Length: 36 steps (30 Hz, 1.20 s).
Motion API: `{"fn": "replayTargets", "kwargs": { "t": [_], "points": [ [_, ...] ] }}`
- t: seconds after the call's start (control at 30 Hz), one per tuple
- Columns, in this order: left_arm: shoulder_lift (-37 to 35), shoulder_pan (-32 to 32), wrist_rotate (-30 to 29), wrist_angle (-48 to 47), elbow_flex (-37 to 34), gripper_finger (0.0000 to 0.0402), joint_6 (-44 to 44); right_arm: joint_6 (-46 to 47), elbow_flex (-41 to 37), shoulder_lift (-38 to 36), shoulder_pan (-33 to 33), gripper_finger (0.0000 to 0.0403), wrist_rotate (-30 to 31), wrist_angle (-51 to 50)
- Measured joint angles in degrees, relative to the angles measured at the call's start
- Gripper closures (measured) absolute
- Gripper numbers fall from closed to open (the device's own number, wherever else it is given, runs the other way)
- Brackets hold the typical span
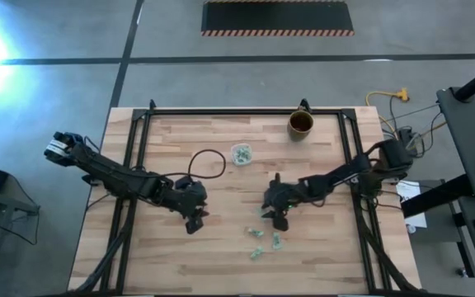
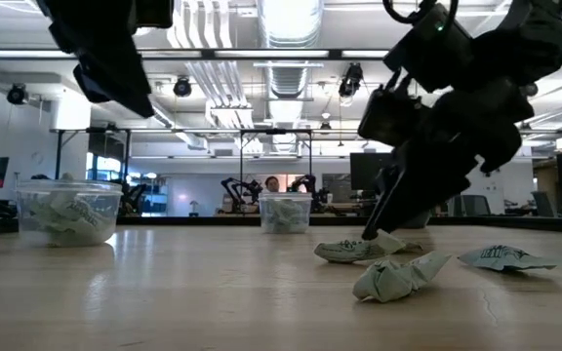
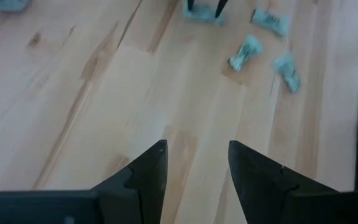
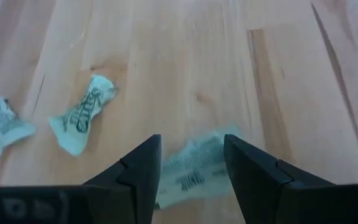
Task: Pick and place Stevia / Truvia into bins
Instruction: Put the stevia packet into the top transparent container
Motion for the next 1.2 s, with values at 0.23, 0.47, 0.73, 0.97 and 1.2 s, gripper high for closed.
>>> {"fn": "replayTargets", "kwargs": {
  "t": [0.23, 0.47, 0.73, 0.97, 1.2],
  "points": [
    [-0.1, -0.3, 0.4, -2.7, 0.0, 0.0249, 0.0, 2.6, 1.3, 0.3, 0.0, 0.0237, 4.0, -1.4],
    [-0.1, -0.3, 0.4, -2.6, 0.0, 0.0249, 1.1, 2.0, 1.3, -0.9, 0.2, 0.0236, 7.5, -5.9],
    [-0.2, -0.3, 0.4, -2.6, -0.9, 0.0249, 2.0, -1.6, 1.9, -0.5, 1.8, 0.0236, 7.9, -7.7],
    [-0.2, -0.3, 0.4, -2.6, -1.3, 0.0249, 1.9, -2.1, 2.0, -0.5, 2.1, 0.0240, 8.5, -9.0],
    [-0.2, -0.3, 0.5, -2.4, -1.3, 0.0249, 1.6, -2.4, 2.1, -0.6, 2.6, 0.0271, 12.5, -13.2]
  ]
}}
